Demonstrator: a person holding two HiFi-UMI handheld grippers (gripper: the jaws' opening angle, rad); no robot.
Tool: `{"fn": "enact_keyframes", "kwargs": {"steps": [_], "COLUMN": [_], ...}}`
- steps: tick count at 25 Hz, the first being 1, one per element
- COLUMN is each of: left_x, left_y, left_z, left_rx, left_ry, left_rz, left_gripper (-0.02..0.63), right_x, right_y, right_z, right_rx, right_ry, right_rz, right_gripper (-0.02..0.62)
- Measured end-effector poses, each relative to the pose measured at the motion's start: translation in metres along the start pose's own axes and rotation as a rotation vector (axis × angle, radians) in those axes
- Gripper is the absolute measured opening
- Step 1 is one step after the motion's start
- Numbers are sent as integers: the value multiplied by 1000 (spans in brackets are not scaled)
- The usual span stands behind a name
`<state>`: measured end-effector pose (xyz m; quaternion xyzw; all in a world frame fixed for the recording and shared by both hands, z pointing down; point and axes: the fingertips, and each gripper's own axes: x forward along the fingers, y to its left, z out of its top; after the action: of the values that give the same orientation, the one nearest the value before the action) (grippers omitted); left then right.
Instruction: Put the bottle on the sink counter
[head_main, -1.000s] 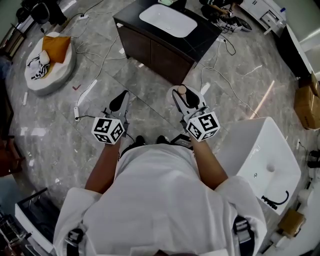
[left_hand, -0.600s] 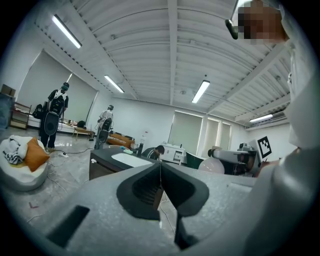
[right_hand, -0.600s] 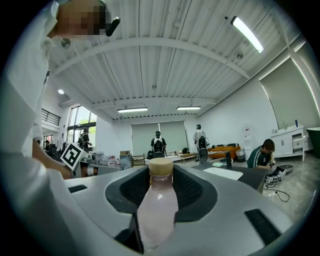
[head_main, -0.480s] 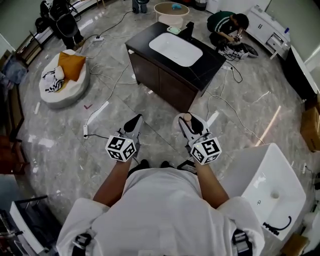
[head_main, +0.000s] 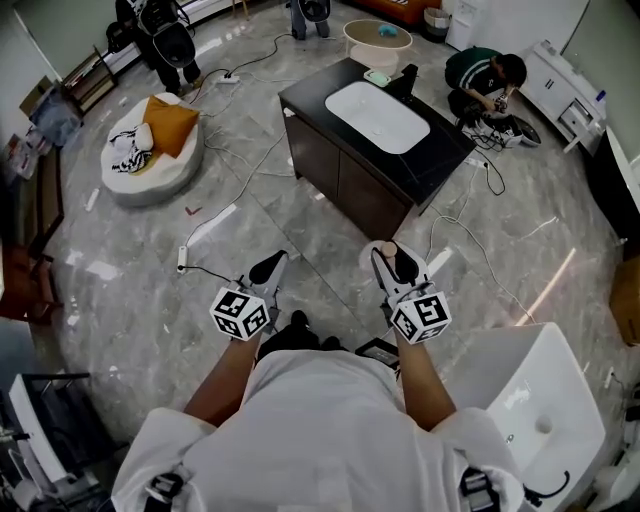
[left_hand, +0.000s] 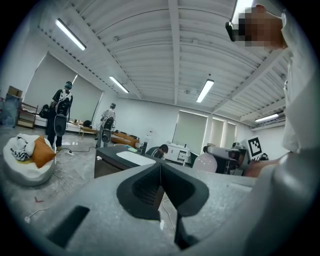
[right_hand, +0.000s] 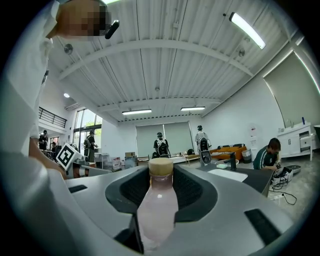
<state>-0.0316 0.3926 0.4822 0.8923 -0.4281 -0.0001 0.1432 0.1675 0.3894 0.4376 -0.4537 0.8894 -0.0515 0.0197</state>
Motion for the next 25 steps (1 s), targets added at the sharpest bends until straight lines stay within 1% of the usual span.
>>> {"fn": "enact_keyframes", "kwargs": {"steps": [5,9,14,19,22,25], "left_x": [7,18,48,82,103,122], "left_y": [14,29,49,80,106,134], "left_z": [5,3,8,16,23,33], "left_rx": [12,-17,-36,-36,-31,-48], "left_ry": [-14,-13,-20,-3,-1,-5], "left_rz": [7,15,-1,-3,0,-5], "left_gripper": [17,17,17,17,17,17], "right_x": [16,33,59,94,121,151], "right_y": [-5,-9,-30,-52,-66,-79], "right_z": [-3,-9,0,4,10,14], "right_rx": [9,15,-14,-14,-22,-19], "right_ry": [-9,13,23,35,39,46], "right_rz": [9,19,6,-15,-20,-35], "right_gripper": [146,146,146,146,146,146]}}
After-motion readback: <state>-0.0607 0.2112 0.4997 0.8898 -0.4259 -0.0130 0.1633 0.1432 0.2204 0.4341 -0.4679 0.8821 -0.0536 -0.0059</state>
